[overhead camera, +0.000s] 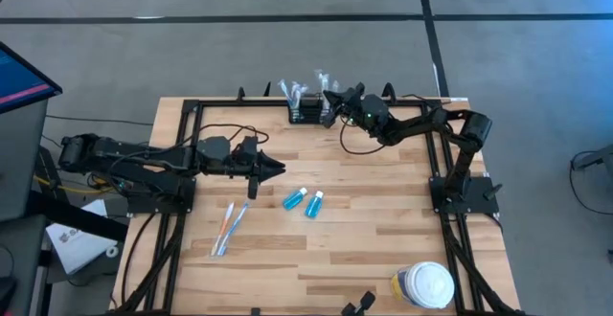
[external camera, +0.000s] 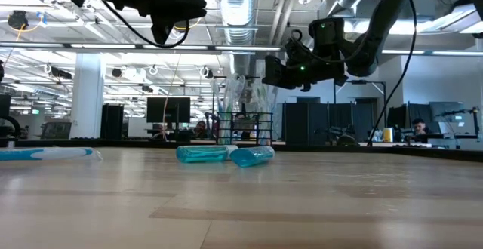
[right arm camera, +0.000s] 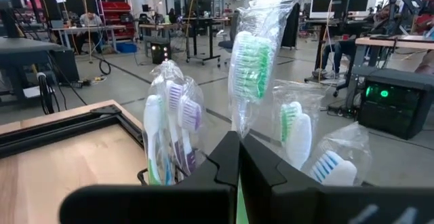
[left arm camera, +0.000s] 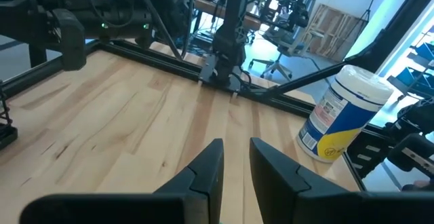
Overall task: Pick & Place toothbrushing station
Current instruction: Put the green toothbrush into the black wire organizer
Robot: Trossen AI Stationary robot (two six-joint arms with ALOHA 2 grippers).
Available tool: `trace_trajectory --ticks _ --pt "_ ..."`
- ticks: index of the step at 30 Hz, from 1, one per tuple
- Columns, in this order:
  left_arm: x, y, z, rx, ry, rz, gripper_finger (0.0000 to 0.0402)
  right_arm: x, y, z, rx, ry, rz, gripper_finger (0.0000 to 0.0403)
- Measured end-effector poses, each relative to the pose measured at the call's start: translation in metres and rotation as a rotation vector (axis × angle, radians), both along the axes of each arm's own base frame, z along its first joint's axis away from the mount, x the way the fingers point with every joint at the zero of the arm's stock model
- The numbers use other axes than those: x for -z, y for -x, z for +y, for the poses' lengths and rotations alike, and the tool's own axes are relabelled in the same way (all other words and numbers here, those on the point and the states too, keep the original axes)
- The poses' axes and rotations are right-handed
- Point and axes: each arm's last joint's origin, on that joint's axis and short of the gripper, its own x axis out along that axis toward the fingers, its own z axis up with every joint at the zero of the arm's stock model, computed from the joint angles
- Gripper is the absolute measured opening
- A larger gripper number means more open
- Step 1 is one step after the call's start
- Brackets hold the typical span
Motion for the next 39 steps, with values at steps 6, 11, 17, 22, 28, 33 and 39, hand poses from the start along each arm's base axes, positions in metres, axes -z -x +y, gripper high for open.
trace_trajectory --ticks 6,11,17,22,28,33,39 --pt "0.000 0.000 0.000 0.000 0.000 -0.001 0.0067 0.013 -0.002 -0.002 0.003 -0.022 0.000 0.0000" --pt "0.000 0.000 0.000 0.001 0.000 -0.001 0.0067 0.034 -0.006 -0.006 0.007 -0.046 -0.039 0.0000" --pt "0.000 0.000 0.000 0.001 0.000 -0.002 0.0067 0.032 -0.008 -0.005 -0.002 -0.043 -0.087 0.0000" --pt "0.000 0.000 0.000 0.001 0.000 -0.003 0.0067 0.035 -0.007 -0.006 0.005 -0.081 -0.087 0.0000" --pt "-0.001 0.000 0.000 0.001 0.000 -0.010 0.0067 0.036 -0.008 -0.005 0.003 -0.090 -0.083 0.0000" --pt "-0.001 0.000 0.000 0.001 0.000 -0.010 0.0067 0.036 -0.008 -0.005 0.000 -0.091 -0.081 0.0000" --pt "-0.001 0.000 0.000 0.004 0.001 -0.010 0.0067 0.036 -0.008 -0.005 -0.002 -0.096 -0.086 0.0000"
